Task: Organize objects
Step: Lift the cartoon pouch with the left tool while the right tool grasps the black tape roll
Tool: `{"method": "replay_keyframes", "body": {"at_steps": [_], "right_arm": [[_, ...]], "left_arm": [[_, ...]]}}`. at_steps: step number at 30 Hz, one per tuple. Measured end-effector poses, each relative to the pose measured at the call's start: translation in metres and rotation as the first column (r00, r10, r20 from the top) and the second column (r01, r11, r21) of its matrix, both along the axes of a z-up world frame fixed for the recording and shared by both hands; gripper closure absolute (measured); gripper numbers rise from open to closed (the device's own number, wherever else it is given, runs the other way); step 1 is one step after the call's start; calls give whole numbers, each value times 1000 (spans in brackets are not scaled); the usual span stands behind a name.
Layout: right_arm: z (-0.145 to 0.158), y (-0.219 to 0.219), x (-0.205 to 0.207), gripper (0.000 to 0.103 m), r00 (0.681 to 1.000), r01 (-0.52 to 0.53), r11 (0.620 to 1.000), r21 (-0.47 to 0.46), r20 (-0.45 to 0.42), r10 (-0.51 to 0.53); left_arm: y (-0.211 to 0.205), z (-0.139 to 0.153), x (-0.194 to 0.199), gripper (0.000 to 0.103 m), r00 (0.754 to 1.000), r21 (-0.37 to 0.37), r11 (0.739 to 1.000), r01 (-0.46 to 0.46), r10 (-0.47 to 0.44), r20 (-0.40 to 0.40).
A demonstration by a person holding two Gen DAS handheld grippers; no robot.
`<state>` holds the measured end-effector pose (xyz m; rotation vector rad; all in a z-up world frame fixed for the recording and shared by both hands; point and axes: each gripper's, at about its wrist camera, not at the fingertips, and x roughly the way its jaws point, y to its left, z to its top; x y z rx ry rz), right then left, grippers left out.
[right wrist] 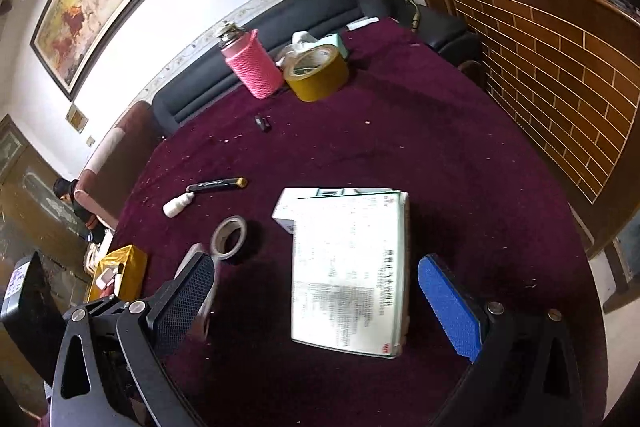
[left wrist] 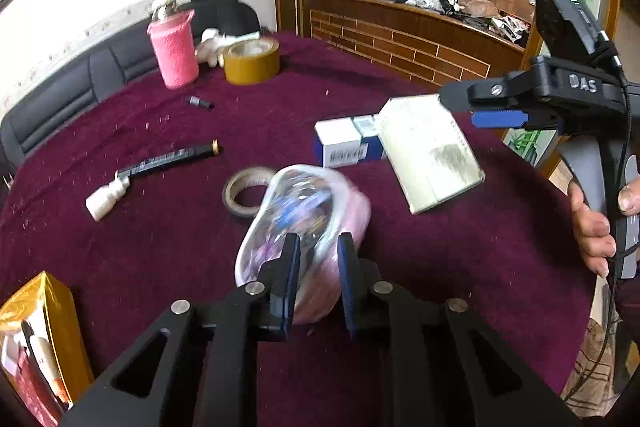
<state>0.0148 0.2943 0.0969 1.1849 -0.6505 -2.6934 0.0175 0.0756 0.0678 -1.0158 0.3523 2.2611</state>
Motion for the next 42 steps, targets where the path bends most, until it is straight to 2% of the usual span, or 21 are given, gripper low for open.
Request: {"method": "replay_keyframes", "body": {"at_steps": [2,4,6,7,10,12,15,19,23,27,30,34,36,39,42], "right_arm": [[0,-4,1,0,1000,-10,1000,3,-2,10],[-1,-6,2,0,1000,-21,1000,1,-2,21],[-4,-7,2,0,1000,-23,1000,-1,3,23],[-5,-7,2,0,1000,-23,1000,-4,5,23],[-7,-5,3,0,1000,-22,1000,-20,8,23],[-8,-2,3,0,1000,-16,1000,-27,10,16],[-10,3,3,0,1000,0,999,-37,15,1],[-7,3,3,0,1000,-3,999,-39,9,3],[2,-5,0,0,1000,-26,1000,-15,-11,26],[13,-27,-9,0,996,-81,997,12,-27,82],[14,-54,-17,0,990,-138,989,56,-16,139],[9,-104,-34,0,970,-243,958,154,12,244],[1,-131,-46,0,957,-289,936,199,38,288],[-15,-161,-71,0,949,-315,915,253,95,301],[-33,-172,-93,0,951,-303,910,282,144,272]], "left_arm": [[-9,-4,-1,85,1000,8,1000,-8,8,16],[-13,-6,-2,77,1000,-3,1000,-23,23,8],[-14,-7,-5,25,1000,-16,999,-27,27,-11],[-12,-7,-6,19,999,-22,1000,-21,20,-42],[1,-7,-10,17,995,-57,997,60,-64,-77],[11,-13,-17,12,993,-85,991,100,-105,-53],[32,-32,-30,12,991,-147,981,129,-131,-5],[51,-57,-36,13,994,-205,973,109,-108,14],[46,-55,-34,21,999,-198,979,46,-47,1],[13,-40,-32,21,998,-84,996,-39,43,55],[-24,-20,-19,21,989,16,993,-121,119,83],[-83,10,12,21,972,127,966,-224,213,96],[-104,18,23,20,965,160,953,-258,245,96],[-138,27,42,20,947,174,931,-320,313,66],[-171,30,57,20,925,178,908,-378,376,48]]}}
